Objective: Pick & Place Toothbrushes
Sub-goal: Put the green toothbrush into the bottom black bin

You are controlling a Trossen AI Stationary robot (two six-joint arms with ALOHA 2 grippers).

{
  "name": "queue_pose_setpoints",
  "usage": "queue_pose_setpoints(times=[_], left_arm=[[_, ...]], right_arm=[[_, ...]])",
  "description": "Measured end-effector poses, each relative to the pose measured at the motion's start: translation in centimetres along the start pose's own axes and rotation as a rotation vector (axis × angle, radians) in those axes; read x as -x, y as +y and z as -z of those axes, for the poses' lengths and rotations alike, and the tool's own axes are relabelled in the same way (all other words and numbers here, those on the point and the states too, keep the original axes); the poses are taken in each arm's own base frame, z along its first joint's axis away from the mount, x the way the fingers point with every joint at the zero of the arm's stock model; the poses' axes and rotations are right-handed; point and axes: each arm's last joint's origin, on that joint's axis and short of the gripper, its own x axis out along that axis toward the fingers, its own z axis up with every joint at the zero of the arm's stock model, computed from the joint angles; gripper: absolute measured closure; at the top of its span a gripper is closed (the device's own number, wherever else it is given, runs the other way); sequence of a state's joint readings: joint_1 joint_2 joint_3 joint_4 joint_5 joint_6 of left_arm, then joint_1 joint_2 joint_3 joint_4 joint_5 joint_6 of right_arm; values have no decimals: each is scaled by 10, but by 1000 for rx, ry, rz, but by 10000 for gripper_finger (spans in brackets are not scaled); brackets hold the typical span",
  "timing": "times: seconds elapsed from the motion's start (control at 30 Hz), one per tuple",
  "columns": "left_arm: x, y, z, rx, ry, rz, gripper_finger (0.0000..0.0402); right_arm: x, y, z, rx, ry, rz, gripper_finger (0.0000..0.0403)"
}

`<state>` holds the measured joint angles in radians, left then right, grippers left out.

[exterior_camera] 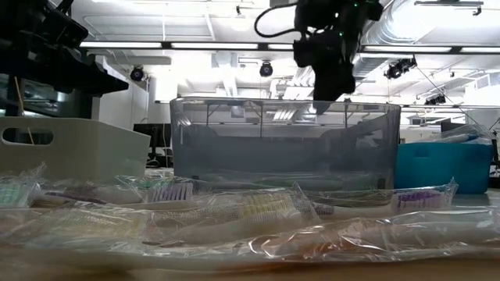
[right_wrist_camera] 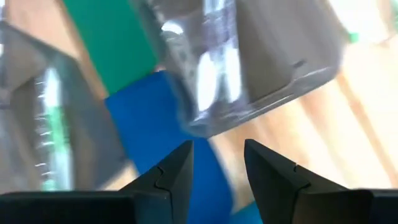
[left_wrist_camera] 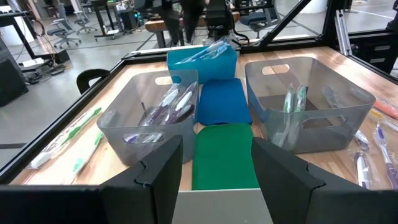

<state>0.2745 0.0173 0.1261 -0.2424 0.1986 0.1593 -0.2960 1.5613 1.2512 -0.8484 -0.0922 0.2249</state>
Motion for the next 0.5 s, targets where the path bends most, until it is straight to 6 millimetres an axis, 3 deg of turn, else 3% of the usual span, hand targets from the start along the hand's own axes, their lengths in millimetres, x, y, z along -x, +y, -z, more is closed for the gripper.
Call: queue_pose_setpoints(times=[0.5], left_arm=[[0, 0, 0, 0, 0, 0, 215]], right_arm=[[7, -69, -22, 110, -167, 105, 266]])
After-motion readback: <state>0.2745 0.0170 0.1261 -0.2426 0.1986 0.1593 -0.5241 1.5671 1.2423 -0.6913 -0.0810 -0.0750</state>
